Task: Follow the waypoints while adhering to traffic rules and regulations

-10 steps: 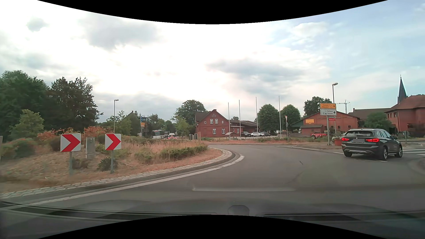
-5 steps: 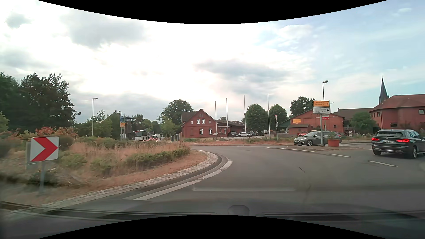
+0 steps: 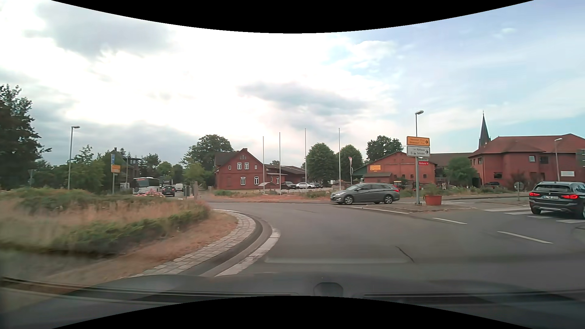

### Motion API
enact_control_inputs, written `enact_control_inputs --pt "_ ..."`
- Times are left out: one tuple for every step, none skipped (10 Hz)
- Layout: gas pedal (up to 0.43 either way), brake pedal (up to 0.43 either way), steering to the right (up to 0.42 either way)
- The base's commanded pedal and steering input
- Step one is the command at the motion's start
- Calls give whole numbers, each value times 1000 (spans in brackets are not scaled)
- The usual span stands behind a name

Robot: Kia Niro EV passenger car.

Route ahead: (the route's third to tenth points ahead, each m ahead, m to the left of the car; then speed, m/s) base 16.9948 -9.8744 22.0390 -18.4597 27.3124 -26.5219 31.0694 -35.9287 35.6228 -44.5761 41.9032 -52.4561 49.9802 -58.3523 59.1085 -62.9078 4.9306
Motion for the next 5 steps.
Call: enact_control_inputs --pt "268 0 282" --pt "268 0 280" --pt "268 0 281" --pt "240 0 290" --pt "220 0 308"
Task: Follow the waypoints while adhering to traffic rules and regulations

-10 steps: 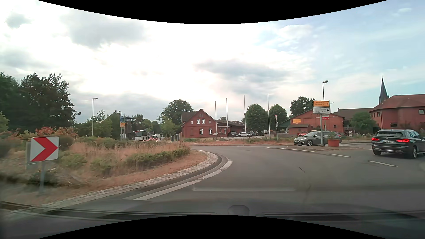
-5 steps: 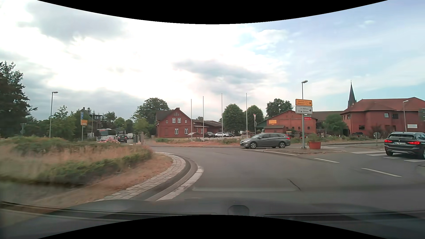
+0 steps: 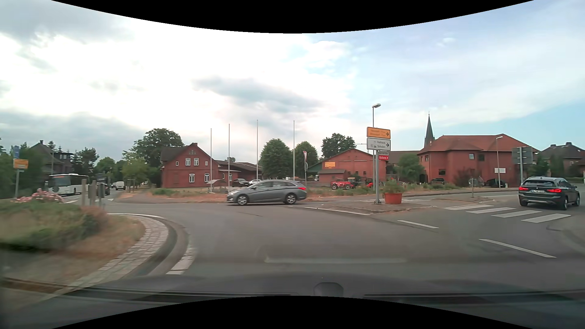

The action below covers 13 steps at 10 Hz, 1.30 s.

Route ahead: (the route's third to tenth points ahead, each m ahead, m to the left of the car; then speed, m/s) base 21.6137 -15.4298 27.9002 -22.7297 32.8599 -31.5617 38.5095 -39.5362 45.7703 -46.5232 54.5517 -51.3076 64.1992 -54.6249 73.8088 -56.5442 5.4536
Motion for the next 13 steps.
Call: enact_control_inputs --pt "209 0 329" --pt "209 0 335" --pt "209 0 328" --pt "209 0 305" --pt "177 0 293" --pt "177 0 293" --pt "177 0 304" --pt "177 0 312" --pt "177 0 308" --pt "177 0 295" --pt "138 0 281" --pt "28 0 274" --pt "8 0 262"
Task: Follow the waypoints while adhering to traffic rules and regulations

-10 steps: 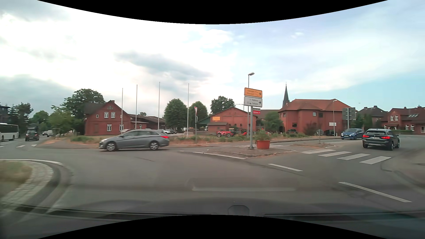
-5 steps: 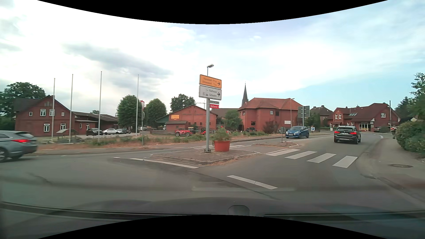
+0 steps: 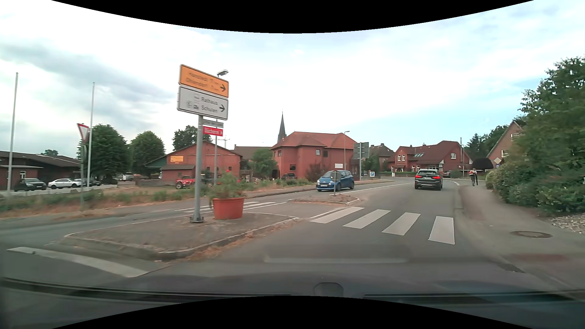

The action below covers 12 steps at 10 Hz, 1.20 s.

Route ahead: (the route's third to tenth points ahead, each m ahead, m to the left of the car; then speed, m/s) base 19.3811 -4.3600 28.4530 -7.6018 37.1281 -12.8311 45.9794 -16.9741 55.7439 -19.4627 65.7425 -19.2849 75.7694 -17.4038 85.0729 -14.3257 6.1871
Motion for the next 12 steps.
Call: enact_control_inputs --pt "8 0 248" --pt "20 0 236" --pt "67 0 224" --pt "110 0 218" --pt "130 0 215" --pt "169 0 213" --pt "209 0 194" --pt "209 0 169" --pt "220 0 159" --pt "220 0 148" --pt "260 0 131" --pt "260 0 126"
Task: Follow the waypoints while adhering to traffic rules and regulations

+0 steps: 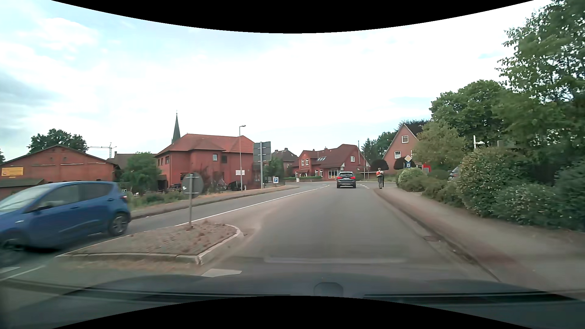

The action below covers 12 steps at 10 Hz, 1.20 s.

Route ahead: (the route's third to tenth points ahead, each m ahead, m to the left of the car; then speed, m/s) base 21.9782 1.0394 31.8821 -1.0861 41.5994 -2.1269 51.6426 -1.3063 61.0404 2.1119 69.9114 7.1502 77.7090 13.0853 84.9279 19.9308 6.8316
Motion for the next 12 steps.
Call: enact_control_inputs --pt "260 0 116" --pt "260 0 96" --pt "260 0 73" --pt "260 0 56" --pt "260 0 38" --pt "260 0 29" --pt "260 0 22" --pt "260 0 17" --pt "260 0 11" --pt "268 0 9" --pt "280 0 9" --pt "287 0 7"
